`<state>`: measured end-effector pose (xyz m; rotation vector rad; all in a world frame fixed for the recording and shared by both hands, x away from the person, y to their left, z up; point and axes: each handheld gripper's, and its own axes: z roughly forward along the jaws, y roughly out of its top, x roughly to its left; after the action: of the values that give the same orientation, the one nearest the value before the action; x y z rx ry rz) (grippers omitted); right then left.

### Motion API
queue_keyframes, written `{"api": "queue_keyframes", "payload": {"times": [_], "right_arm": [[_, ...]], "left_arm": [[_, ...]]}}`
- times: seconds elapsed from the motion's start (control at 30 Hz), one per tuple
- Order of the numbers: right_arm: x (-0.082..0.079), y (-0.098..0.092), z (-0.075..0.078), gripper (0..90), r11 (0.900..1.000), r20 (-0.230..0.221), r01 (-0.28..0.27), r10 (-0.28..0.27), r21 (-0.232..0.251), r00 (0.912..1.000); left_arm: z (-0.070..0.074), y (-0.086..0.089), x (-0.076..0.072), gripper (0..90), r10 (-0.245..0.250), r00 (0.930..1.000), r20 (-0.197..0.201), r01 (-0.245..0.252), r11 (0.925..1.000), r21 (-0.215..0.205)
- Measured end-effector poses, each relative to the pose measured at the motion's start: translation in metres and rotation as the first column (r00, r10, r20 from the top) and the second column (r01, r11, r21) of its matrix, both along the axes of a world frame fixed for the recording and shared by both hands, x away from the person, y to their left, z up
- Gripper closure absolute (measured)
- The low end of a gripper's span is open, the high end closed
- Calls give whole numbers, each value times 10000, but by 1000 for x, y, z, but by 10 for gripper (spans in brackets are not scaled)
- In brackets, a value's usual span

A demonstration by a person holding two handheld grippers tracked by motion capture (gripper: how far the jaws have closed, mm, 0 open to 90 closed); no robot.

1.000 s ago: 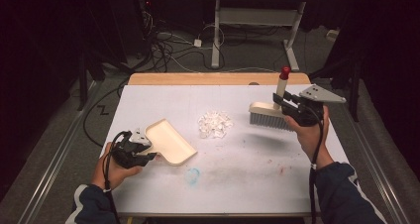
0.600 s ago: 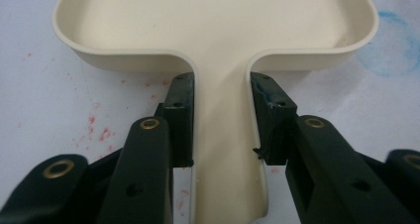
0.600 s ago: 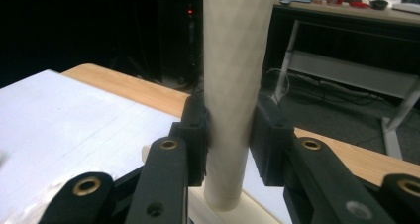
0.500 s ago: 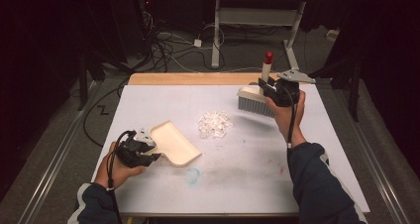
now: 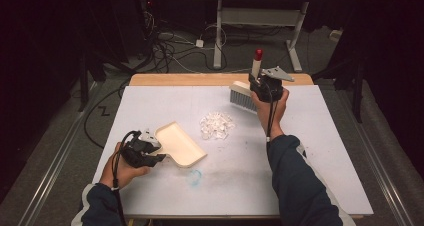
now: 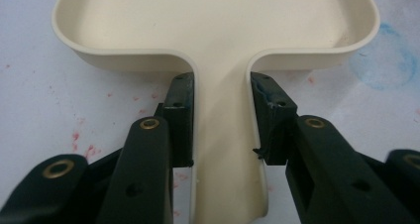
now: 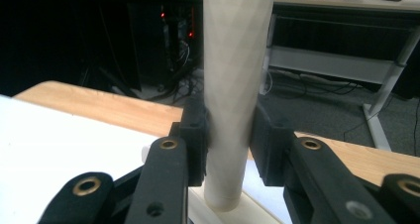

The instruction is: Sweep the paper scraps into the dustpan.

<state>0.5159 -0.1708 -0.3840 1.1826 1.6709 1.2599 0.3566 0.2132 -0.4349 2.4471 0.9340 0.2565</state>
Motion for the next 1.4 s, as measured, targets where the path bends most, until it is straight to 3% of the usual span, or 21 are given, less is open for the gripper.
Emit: {"api": "queue_keyframes", "payload": {"times": [0.17, 0.3, 0.5, 0.73, 1.03, 1.17, 1.4], "right_arm": [[1, 18, -8, 716, 9996, 97, 225, -223, -192, 9997], [-1, 24, -13, 716, 9998, 84, 201, -200, -84, 9998], [-8, 36, -18, 716, 9990, -130, -443, 444, 26, 9989], [-23, 49, -19, 715, 9938, -164, -1107, 1104, -143, 9938], [-35, 58, -19, 715, 9895, -220, -1447, 1446, -31, 9892], [-42, 62, -21, 713, 9883, -228, -1519, 1516, -134, 9882], [-42, 61, -21, 713, 9876, -222, -1568, 1567, -32, 9874]], "left_arm": [[-2, -3, 2, 634, 4, 9999, -134, -5, 10000, -63], [-4, -4, 5, 634, 50, 9992, -409, -54, 9999, -101], [-5, -6, 8, 634, 199, 9973, -712, -206, 9997, -98], [-4, -11, 11, 634, 151, 9976, -680, -144, 9998, 101], [-1, -19, 16, 634, 389, 9942, -1004, -373, 9992, 169], [0, -23, 18, 634, 257, 9942, -1043, -222, 9992, 346], [2, -32, 19, 634, 198, 9944, -1040, -133, 9980, 626]]}}
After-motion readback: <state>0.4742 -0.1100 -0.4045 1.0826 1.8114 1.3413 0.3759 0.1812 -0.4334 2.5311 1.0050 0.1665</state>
